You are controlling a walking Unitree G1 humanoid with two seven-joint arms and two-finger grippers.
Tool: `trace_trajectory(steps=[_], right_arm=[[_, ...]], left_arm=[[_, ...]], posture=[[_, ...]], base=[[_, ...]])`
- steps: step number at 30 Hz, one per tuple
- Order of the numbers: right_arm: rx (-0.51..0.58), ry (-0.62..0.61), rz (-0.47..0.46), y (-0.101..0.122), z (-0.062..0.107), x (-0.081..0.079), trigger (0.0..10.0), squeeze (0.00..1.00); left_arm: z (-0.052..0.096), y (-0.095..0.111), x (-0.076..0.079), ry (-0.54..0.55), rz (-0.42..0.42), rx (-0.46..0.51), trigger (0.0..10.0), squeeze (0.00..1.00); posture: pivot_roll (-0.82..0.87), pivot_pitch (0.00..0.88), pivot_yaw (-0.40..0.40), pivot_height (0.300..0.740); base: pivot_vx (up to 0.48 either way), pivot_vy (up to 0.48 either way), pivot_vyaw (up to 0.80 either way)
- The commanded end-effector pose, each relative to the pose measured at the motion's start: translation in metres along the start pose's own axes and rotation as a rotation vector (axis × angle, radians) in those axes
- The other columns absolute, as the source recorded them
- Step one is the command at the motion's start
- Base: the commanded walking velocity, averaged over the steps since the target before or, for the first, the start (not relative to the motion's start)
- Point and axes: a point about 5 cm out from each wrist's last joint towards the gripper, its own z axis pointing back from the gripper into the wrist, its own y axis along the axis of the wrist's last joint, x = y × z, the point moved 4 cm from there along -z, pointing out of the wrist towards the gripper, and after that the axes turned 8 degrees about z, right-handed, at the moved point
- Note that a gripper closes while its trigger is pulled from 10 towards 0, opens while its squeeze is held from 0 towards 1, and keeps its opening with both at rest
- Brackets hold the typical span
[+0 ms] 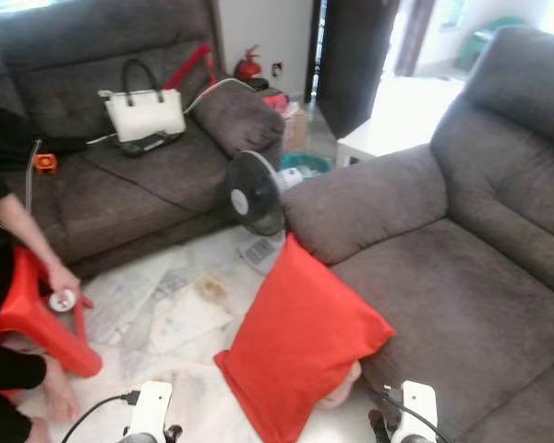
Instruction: Move the pillow to the sofa from floor
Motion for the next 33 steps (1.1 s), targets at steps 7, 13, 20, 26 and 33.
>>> trace_trajectory(steps=[7, 13, 20, 26, 33], right_arm=[[0.001, 0.002, -0.015, 0.0013, -0.0004, -0.0021, 10.0, 0.00], [-0.009, 0.008, -0.014, 0.0004, -0.0005, -0.0025, 10.0, 0.00], [-0.006, 0.007, -0.009, 0.0009, -0.0005, -0.0025, 10.0, 0.00], [-0.007, 0.005, -0.008, 0.0008, -0.0005, -0.0024, 10.0, 0.00], [-0.005, 0.004, -0.009, 0.0013, -0.0006, -0.0023, 10.0, 0.00]], left_arm=[[0.0006, -0.0022, -0.0040, 0.008, 0.016, -0.005, 10.0, 0.00], [0.0006, -0.0020, -0.0039, 0.009, 0.018, -0.005, 10.0, 0.00], [0.0006, -0.0022, -0.0040, 0.007, 0.020, -0.006, 10.0, 0.00], [0.0006, -0.0022, -0.0041, 0.007, 0.019, -0.007, 10.0, 0.00], [0.0006, -0.0021, -0.0040, 0.006, 0.020, -0.007, 10.0, 0.00]], posture=[[0.06, 0.012, -0.011, 0.740], [0.06, 0.020, -0.012, 0.740], [0.06, 0.024, -0.010, 0.740], [0.06, 0.029, -0.011, 0.740], [0.06, 0.029, -0.012, 0.740]], base=[[0.247, 0.000, 0.00], [0.252, 0.000, -0.35], [0.261, 0.000, -0.23], [0.266, 0.000, 0.00], [0.268, 0.000, 0.00]])
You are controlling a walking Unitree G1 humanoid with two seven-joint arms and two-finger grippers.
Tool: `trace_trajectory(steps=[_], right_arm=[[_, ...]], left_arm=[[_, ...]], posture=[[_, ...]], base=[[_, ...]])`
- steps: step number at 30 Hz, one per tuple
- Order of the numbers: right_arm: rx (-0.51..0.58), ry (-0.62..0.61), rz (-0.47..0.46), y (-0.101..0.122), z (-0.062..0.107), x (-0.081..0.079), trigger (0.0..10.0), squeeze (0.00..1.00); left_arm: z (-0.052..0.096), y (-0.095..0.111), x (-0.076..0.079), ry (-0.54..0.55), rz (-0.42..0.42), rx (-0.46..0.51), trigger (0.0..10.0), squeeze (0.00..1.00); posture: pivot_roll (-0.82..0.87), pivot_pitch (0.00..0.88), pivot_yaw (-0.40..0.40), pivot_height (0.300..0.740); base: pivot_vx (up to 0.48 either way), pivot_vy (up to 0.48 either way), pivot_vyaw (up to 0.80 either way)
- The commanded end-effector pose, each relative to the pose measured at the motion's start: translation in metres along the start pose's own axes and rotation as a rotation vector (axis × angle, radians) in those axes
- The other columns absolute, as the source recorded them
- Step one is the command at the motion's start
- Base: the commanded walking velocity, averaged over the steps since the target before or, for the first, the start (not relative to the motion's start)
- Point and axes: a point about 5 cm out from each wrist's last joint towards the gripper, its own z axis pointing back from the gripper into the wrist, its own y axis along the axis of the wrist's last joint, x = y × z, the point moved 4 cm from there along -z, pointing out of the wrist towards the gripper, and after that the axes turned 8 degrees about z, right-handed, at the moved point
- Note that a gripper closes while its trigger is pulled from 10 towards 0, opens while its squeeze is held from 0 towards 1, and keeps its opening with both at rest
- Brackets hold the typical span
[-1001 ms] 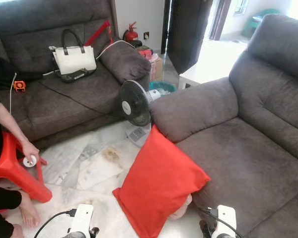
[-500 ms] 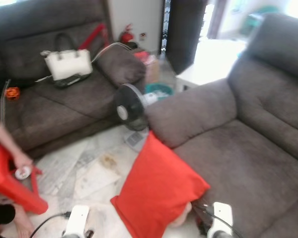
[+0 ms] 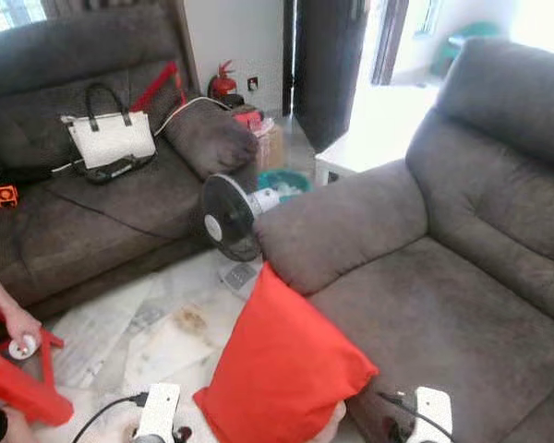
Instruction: Move the pillow to the sofa from floor
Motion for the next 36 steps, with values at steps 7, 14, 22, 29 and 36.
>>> trace_trajectory(steps=[7, 14, 22, 29, 36], right_arm=[[0.018, 0.034, -0.007, 0.006, -0.001, -0.012, 10.0, 0.00], [0.023, 0.041, 0.025, 0.007, -0.001, -0.013, 10.0, 0.00], [0.020, 0.042, 0.007, 0.007, -0.001, -0.013, 10.0, 0.00], [0.021, 0.043, 0.004, 0.007, -0.001, -0.013, 10.0, 0.00], [0.081, 0.052, -0.013, 0.013, -0.001, -0.014, 10.0, 0.00]], left_arm=[[0.001, 0.000, -0.008, 0.018, 0.011, 0.000, 10.0, 0.00], [0.001, 0.000, -0.008, 0.018, 0.009, 0.000, 10.0, 0.00], [0.001, 0.001, -0.009, 0.024, 0.004, 0.003, 10.0, 0.00], [0.001, 0.002, -0.009, 0.021, 0.006, 0.014, 10.0, 0.00], [0.002, 0.012, -0.010, 0.043, -0.036, 0.095, 10.0, 0.00]], posture=[[0.06, 0.029, -0.013, 0.740], [0.06, 0.029, -0.014, 0.740], [0.06, 0.029, -0.014, 0.740], [0.07, 0.027, -0.015, 0.740], [0.07, 0.028, -0.013, 0.740]], base=[[0.267, 0.000, 0.00], [0.266, 0.000, 0.08], [0.201, 0.000, 0.63], [0.000, 0.000, 0.00], [0.000, 0.000, 0.00]])
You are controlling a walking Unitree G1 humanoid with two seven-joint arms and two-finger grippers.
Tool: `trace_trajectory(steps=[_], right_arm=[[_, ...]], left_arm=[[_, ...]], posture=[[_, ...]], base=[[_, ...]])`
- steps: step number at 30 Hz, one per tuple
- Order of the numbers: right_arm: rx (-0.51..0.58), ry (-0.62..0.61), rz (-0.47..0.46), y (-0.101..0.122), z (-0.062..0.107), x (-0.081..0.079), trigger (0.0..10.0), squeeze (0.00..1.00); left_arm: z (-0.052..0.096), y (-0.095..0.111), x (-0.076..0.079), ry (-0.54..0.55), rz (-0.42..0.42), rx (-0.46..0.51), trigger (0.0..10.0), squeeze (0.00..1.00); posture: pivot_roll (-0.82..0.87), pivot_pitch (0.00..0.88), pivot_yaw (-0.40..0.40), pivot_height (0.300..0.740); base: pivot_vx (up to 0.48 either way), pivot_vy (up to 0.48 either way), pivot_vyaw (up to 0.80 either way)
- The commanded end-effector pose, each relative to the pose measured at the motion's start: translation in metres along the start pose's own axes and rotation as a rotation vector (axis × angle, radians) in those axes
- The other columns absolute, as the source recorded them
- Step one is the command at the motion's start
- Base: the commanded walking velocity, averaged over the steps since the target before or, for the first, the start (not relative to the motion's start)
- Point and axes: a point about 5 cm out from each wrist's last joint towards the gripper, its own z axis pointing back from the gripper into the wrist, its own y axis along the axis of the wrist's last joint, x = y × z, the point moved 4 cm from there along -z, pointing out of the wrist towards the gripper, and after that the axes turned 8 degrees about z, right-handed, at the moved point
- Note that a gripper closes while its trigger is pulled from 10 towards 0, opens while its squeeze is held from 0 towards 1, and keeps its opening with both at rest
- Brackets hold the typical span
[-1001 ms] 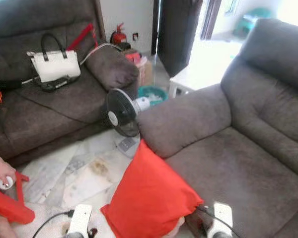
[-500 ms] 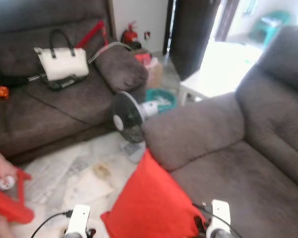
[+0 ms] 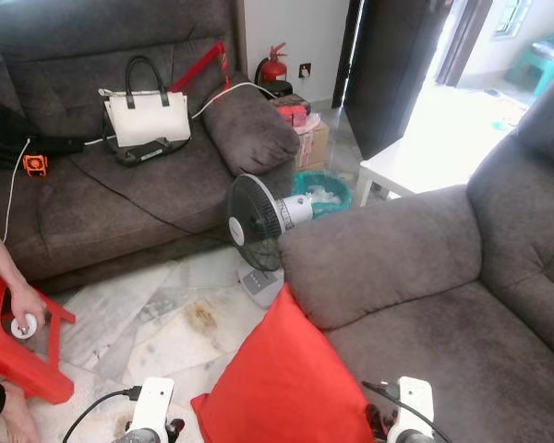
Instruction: Move the pillow to the sofa from floor
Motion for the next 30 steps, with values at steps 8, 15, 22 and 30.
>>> trace_trajectory(steps=[8, 15, 22, 30], right_arm=[[0.142, -0.035, -0.035, 0.013, 0.003, 0.006, 10.0, 0.00], [0.454, -0.054, 0.011, 0.077, 0.012, 0.015, 10.0, 0.00], [0.648, -0.070, 0.026, 0.100, 0.029, 0.013, 10.0, 0.00], [0.792, -0.102, 0.009, 0.120, 0.051, 0.020, 10.0, 0.00]], left_arm=[[0.005, 0.018, -0.009, 0.077, 0.027, 0.199, 10.0, 0.00], [0.008, 0.028, -0.007, 0.066, -0.035, 0.288, 10.0, 0.00], [0.013, 0.033, -0.007, 0.087, -0.068, 0.362, 10.0, 0.00], [0.015, 0.037, -0.004, 0.086, -0.115, 0.407, 10.0, 0.00]], posture=[[0.06, 0.036, -0.007, 0.740], [0.05, 0.041, -0.008, 0.740], [0.06, 0.045, -0.020, 0.740], [0.06, 0.043, -0.024, 0.740]], base=[[0.000, 0.000, 0.00], [0.000, 0.000, 0.00], [0.000, 0.000, 0.00], [0.000, 0.000, 0.00]])
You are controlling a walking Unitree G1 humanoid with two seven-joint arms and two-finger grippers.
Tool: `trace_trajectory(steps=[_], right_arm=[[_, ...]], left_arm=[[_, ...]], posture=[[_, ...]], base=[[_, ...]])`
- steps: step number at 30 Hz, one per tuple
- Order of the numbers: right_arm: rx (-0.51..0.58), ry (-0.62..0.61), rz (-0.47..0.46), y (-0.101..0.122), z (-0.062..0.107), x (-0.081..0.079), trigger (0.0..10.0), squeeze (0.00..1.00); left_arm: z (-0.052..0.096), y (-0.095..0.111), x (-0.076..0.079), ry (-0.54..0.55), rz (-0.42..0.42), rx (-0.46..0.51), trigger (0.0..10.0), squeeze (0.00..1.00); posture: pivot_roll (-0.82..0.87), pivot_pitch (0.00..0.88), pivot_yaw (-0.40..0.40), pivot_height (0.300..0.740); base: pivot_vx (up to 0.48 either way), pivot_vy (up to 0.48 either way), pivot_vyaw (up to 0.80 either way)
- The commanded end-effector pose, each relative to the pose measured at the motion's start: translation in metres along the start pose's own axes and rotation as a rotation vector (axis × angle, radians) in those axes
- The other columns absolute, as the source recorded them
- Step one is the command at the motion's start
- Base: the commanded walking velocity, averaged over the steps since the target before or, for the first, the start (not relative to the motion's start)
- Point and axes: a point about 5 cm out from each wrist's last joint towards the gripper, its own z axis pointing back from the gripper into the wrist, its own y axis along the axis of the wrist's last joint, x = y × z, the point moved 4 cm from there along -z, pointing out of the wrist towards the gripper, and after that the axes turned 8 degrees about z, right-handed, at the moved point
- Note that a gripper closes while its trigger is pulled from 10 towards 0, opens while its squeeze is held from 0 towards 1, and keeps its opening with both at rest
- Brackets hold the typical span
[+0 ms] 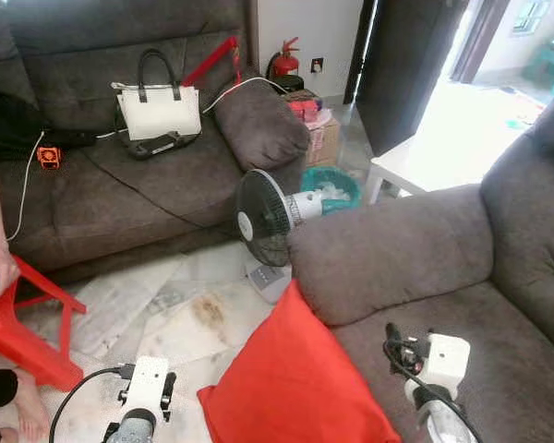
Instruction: Move the pillow to the sofa from floor
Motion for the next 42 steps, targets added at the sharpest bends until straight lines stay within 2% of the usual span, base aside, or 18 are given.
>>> trace_trajectory(steps=[1, 4, 7, 11, 14, 24, 28, 32, 33, 34, 35, 36, 37, 39, 40, 42], right_arm=[[0.059, -0.030, -0.018, 0.015, 0.000, 0.005, 10.0, 0.00], [0.157, -0.077, -0.033, 0.044, 0.005, 0.013, 10.0, 0.00], [0.198, -0.092, -0.049, 0.055, 0.008, 0.013, 10.0, 0.00], [0.270, -0.069, -0.073, 0.078, 0.010, 0.006, 10.0, 0.00], [0.279, -0.043, -0.075, 0.089, 0.011, 0.000, 10.0, 0.00], [0.260, 0.007, -0.008, 0.096, 0.001, -0.005, 10.0, 0.00], [0.158, -0.017, 0.020, 0.076, -0.001, 0.002, 10.0, 0.00], [0.139, -0.018, 0.023, 0.071, 0.000, 0.003, 10.0, 0.00], [0.138, -0.018, 0.025, 0.071, 0.000, 0.003, 10.0, 0.00], [0.136, -0.017, 0.025, 0.071, 0.000, 0.003, 10.0, 0.00], [0.134, -0.016, 0.026, 0.070, 0.000, 0.003, 10.0, 0.00], [0.132, -0.015, 0.027, 0.070, 0.000, 0.003, 10.0, 0.00], [0.131, -0.015, 0.024, 0.070, -0.001, 0.002, 10.0, 0.00], [0.128, -0.014, 0.024, 0.069, -0.001, 0.001, 10.0, 0.00], [0.127, -0.017, 0.021, 0.069, -0.001, 0.001, 10.0, 0.00], [0.127, -0.020, 0.017, 0.069, -0.001, 0.001, 10.0, 0.00]], left_arm=[[0.003, -0.004, 0.000, -0.004, -0.037, 0.001, 10.0, 0.00], [0.004, -0.004, 0.000, -0.003, -0.036, 0.008, 10.0, 0.00], [0.004, -0.004, 0.000, -0.003, -0.034, 0.009, 10.0, 0.00], [0.004, -0.004, 0.001, -0.005, -0.030, 0.010, 10.0, 0.00], [0.004, -0.003, 0.001, -0.001, -0.033, 0.013, 10.0, 0.00], [0.004, 0.003, 0.003, 0.008, -0.050, 0.060, 10.0, 0.00], [0.004, 0.004, 0.005, -0.010, -0.055, 0.072, 10.0, 0.00], [0.005, 0.010, 0.005, -0.006, -0.054, 0.121, 10.0, 0.00], [-0.001, 0.068, 0.006, -0.017, -0.022, 0.376, 10.0, 0.00], [0.004, 0.128, 0.007, -0.031, -0.008, 0.611, 10.0, 0.00], [0.020, 0.179, 0.009, -0.056, -0.009, 0.825, 10.0, 0.00], [0.035, 0.207, 0.010, -0.073, -0.014, 0.951, 10.0, 0.00], [0.055, 0.253, 0.012, -0.089, -0.057, 1.068, 10.0, 0.00], [0.067, 0.275, 0.017, -0.106, -0.065, 1.116, 10.0, 0.00], [0.073, 0.283, 0.024, -0.132, -0.063, 1.140, 10.0, 0.00], [0.075, 0.285, 0.028, -0.146, -0.064, 1.144, 10.0, 0.00]], posture=[[0.06, 0.043, -0.024, 0.740], [0.05, 0.043, -0.025, 0.740], [0.06, 0.042, -0.025, 0.740], [0.05, 0.039, -0.027, 0.740], [0.05, 0.036, -0.031, 0.740], [0.05, 0.033, -0.036, 0.740], [0.05, 0.031, -0.038, 0.740], [0.05, 0.031, -0.039, 0.740], [0.05, 0.033, -0.040, 0.740], [0.05, 0.034, -0.040, 0.740], [0.06, 0.034, -0.040, 0.740], [0.06, 0.034, -0.040, 0.740], [0.06, 0.031, -0.038, 0.740], [0.06, 0.029, -0.036, 0.740], [0.06, 0.031, -0.034, 0.740], [0.06, 0.030, -0.033, 0.740]], base=[[0.000, 0.000, 0.00], [0.000, 0.000, 0.00], [0.000, 0.000, 0.00], [0.000, 0.000, 0.00], [0.000, 0.000, 0.00], [0.000, 0.000, 0.00], [0.000, 0.000, 0.00], [0.000, 0.000, 0.00], [0.000, 0.000, 0.00], [0.000, 0.000, 0.00], [0.000, 0.000, 0.00], [0.000, 0.000, 0.00], [0.000, 0.000, 0.00], [0.000, 0.000, 0.00], [0.000, 0.000, 0.00], [0.000, 0.000, 0.00]])
